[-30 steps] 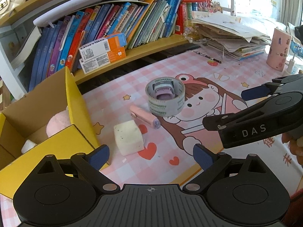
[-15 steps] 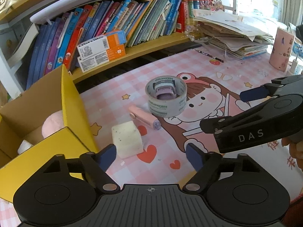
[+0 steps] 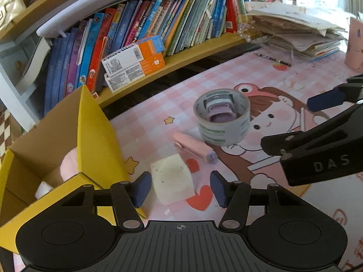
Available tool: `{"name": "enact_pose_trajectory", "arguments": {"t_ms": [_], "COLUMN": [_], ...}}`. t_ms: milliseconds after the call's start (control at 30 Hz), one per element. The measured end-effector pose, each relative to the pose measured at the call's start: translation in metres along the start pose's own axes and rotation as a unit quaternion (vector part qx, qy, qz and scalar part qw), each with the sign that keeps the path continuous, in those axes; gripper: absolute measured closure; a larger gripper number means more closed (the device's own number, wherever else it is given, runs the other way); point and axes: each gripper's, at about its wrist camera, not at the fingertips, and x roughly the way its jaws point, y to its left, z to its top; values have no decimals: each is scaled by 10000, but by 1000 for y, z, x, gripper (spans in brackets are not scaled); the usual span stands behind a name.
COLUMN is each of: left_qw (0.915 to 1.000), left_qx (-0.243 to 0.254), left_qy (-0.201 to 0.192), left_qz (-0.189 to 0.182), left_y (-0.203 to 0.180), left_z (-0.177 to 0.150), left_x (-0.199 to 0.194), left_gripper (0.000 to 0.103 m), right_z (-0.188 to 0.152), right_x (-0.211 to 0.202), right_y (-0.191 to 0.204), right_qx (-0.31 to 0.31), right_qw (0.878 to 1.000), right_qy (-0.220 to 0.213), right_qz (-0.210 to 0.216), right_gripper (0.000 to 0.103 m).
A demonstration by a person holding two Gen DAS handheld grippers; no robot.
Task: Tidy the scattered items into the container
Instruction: 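Close the left gripper on the foam block while the right reaches into the tape roll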
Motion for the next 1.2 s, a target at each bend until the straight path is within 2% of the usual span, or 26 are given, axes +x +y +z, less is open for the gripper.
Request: {"name": "enact_pose_trajectory", "arguments": {"t_ms": [400, 600, 800, 1100, 1200], "left_qw": [9996, 9986, 9972, 9975, 9984], "left_qx": [56, 177, 165, 78, 27], "left_qy": [241, 288, 296, 253, 240], "left_qz": [94, 413, 661, 652, 514], "left_y": [-5, -16, -22, -21, -19], "left_z": [-1, -1, 0, 3, 3], "left_x": [22, 33, 38, 42, 42], "left_gripper": [46, 43, 37, 34, 38], "right_z": [4, 8, 18, 40, 45], "right_x": [8, 15, 29, 58, 66], "right_y": [-6, -8, -8, -3, -2], "right_qx": [144, 127, 65, -116, -173], "right_qw": [9999, 9999, 9996, 9984, 9984], "right_qy": [-9, -3, 20, 73, 124], "right_qz": [14, 58, 277, 545, 526], "right_gripper": [12, 12, 12, 12, 14]}}
